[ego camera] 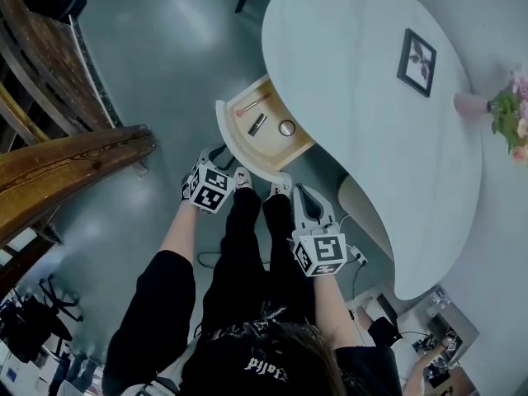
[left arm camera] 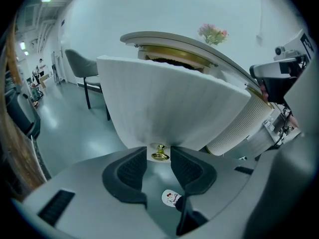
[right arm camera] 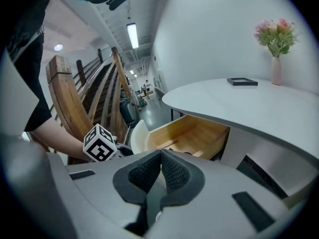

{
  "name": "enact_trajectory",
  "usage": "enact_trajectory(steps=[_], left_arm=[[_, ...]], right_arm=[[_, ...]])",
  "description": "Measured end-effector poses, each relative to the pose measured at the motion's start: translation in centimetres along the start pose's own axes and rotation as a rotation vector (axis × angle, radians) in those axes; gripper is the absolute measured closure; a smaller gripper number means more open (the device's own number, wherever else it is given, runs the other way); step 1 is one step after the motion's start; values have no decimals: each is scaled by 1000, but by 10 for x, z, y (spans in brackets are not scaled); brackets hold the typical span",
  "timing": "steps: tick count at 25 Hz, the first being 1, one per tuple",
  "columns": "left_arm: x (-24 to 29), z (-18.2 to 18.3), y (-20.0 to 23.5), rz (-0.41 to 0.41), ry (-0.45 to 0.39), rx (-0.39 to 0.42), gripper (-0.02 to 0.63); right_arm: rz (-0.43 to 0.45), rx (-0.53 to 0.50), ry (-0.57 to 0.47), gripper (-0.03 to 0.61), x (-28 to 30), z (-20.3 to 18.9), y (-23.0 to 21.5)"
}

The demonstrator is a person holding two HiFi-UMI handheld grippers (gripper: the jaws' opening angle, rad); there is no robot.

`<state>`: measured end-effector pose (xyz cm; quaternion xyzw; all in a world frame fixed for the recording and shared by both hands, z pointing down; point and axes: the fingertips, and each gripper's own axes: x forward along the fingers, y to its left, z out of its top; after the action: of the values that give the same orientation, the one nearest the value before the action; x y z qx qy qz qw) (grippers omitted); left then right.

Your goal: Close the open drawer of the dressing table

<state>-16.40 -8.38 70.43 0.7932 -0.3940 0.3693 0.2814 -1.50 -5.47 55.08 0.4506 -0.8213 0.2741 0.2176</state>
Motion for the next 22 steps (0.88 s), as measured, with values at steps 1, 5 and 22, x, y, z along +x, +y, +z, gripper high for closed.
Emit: enact_trajectory(steps=[1, 5, 22], left_arm=[[2, -2, -1, -5, 12, 6, 459], [11, -7, -2, -21, 38, 5, 459], [17, -6, -1, -43, 52, -42, 491]], right_arm=[[0, 2, 1, 552, 0, -1, 0], [-5, 11, -2, 552, 1, -3, -2], [31, 12, 5, 552, 9, -7, 7]])
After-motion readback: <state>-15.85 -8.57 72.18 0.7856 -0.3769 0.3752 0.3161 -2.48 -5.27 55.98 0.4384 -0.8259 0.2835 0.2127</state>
